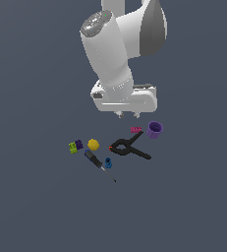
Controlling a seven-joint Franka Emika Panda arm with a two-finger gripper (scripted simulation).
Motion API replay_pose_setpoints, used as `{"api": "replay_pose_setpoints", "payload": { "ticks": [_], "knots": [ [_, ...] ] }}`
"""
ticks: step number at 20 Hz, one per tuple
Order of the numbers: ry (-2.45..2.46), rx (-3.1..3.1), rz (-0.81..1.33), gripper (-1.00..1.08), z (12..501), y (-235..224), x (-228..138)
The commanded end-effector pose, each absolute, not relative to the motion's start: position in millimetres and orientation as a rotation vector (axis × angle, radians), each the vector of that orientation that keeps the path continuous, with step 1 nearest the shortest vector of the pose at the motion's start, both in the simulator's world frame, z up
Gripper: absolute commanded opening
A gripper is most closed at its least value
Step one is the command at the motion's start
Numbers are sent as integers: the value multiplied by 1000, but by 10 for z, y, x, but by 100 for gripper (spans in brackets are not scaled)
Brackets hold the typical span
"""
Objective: Pick up a designated object from a clutter of objects.
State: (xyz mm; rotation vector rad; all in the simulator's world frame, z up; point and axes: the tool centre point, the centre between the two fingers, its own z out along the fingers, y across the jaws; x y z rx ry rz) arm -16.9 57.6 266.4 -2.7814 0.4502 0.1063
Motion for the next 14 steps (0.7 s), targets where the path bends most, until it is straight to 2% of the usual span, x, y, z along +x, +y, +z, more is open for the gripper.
{"api": "replay_pose_setpoints", "payload": {
  "ticks": [1,14],
  "knots": [
    [499,-2727,134,28,2571,713,-211],
    [767,-2455,277,28,2126,1311,-466]
  ]
}}
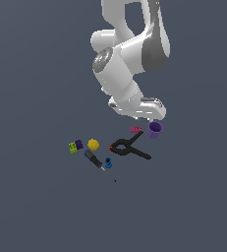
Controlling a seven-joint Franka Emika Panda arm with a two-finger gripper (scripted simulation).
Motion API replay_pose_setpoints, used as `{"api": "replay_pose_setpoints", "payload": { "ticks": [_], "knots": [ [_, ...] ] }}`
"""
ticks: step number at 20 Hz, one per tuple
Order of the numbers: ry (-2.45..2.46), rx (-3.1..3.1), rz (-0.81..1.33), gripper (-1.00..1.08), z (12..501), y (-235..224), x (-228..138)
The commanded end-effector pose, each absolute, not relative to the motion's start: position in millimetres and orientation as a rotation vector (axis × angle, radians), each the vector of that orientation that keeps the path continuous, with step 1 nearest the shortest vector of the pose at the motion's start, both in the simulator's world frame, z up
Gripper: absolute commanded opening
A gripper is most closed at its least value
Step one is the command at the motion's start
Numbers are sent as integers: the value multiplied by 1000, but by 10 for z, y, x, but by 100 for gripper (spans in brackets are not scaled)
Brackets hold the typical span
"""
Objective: Pick up a designated object from a clutter of objects.
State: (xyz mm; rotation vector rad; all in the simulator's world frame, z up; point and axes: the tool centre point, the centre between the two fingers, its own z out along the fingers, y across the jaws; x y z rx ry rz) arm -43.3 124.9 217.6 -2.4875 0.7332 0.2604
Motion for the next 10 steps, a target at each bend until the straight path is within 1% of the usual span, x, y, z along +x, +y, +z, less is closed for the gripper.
{"api": "replay_pose_setpoints", "payload": {
  "ticks": [1,10],
  "knots": [
    [789,-2435,288,28,2093,1349,-488],
    [996,-2250,383,28,1801,1651,-699]
  ]
}}
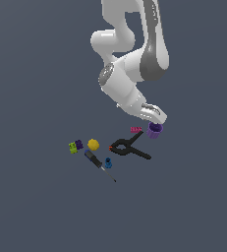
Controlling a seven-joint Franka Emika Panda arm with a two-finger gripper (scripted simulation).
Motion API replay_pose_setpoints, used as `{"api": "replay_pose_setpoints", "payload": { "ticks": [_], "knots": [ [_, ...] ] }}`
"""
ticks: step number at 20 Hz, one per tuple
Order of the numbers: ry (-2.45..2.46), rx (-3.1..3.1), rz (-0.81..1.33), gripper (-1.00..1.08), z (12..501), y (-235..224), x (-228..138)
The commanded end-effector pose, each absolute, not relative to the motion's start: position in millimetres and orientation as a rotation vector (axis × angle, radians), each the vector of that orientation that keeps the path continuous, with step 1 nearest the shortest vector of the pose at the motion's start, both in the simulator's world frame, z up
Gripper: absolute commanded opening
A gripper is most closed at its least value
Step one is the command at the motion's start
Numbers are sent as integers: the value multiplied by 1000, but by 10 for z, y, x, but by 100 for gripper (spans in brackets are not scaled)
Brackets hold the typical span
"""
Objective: Pick up a designated object from a clutter of objects.
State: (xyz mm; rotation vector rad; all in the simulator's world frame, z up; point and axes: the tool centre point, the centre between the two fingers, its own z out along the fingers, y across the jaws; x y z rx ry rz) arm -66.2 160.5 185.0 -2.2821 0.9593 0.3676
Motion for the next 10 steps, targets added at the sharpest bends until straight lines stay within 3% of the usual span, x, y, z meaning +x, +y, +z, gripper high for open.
{"api": "replay_pose_setpoints", "payload": {
  "ticks": [1,10],
  "knots": [
    [1020,-2230,393,28,1768,1679,-725],
    [1240,-2045,479,28,1472,1886,-973]
  ]
}}
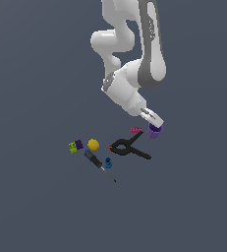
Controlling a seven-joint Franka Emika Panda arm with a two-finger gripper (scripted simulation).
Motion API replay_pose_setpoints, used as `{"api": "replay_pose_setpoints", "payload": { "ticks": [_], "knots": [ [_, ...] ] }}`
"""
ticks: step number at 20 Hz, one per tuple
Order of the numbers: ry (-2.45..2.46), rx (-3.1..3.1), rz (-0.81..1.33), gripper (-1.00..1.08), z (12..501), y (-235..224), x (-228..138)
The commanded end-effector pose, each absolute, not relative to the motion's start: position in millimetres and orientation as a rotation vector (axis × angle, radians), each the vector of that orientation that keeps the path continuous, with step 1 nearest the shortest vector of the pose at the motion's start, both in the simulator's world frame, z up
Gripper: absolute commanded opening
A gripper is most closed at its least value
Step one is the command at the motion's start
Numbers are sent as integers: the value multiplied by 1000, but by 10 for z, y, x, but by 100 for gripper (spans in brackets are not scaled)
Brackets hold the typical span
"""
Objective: Pick up a designated object from a clutter of objects.
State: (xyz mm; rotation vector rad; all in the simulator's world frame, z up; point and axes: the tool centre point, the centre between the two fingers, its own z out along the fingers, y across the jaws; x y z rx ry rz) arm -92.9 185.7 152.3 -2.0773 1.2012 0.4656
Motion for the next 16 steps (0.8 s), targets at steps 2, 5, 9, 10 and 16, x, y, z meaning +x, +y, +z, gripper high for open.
{"api": "replay_pose_setpoints", "payload": {
  "ticks": [2,5,9,10,16],
  "knots": [
    [1291,-2004,497,28,1406,1921,-1033],
    [1367,-1942,522,28,1305,1966,-1128],
    [1468,-1859,552,28,1173,2011,-1260],
    [1492,-1841,558,28,1143,2019,-1291],
    [1604,-1750,586,28,999,2048,-1448]
  ]
}}
